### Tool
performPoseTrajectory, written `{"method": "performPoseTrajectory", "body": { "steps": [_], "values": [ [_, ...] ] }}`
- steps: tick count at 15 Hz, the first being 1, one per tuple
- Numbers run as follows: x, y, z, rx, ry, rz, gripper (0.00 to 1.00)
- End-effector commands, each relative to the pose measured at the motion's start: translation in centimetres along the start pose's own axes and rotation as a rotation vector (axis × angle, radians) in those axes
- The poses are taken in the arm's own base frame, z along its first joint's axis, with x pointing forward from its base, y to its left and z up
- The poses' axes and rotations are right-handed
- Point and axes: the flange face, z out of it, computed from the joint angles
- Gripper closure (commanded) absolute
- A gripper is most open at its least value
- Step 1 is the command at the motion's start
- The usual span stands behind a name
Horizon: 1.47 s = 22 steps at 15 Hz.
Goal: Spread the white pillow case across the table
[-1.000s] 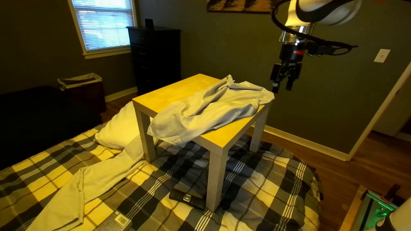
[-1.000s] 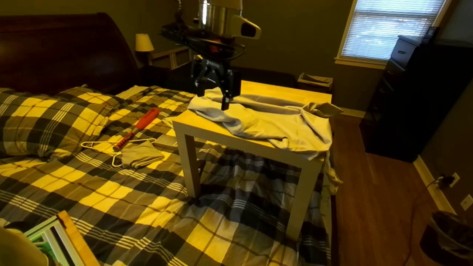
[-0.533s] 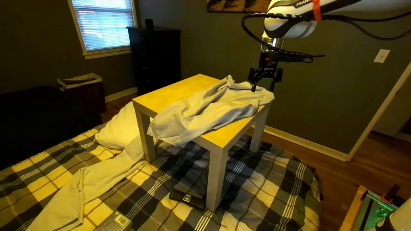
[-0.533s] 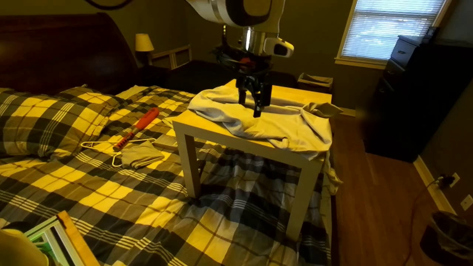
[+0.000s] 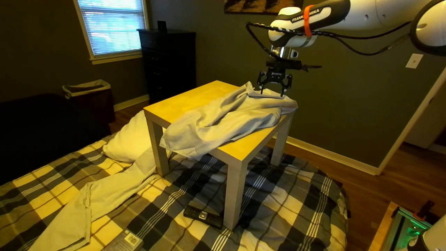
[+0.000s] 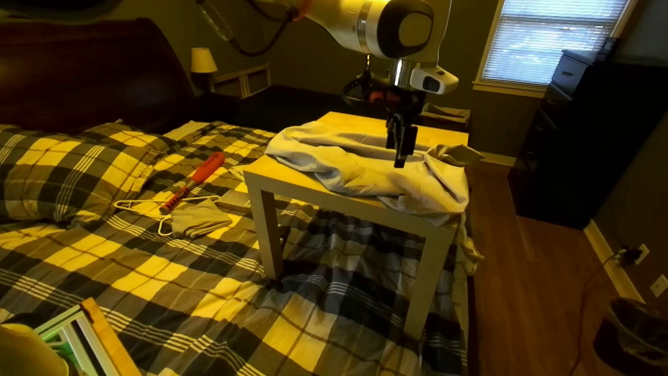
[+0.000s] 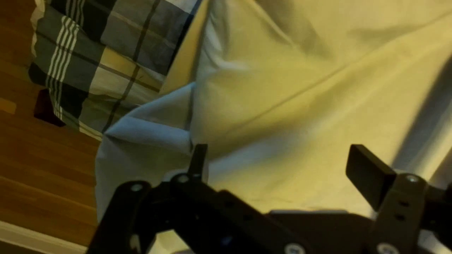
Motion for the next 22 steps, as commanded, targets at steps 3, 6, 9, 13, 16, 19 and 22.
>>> {"method": "performPoseTrajectory", "body": {
  "steps": [3,6,9,13,16,19,22],
  "values": [
    [3.9,-4.5,1.3,0.059,0.042,0.206,0.00],
    [5.5,-5.5,2.2,0.057,0.051,0.253,0.00],
    [6.7,-6.3,3.8,0.049,0.072,0.294,0.00],
    [7.7,-7.2,5.4,0.036,0.123,0.330,0.00],
    [8.7,-7.0,5.7,-0.007,0.196,0.344,0.00],
    [9.8,-6.1,5.9,-0.050,0.252,0.353,0.00],
    [10.8,-5.5,6.2,-0.064,0.304,0.362,0.00]
  ]
}}
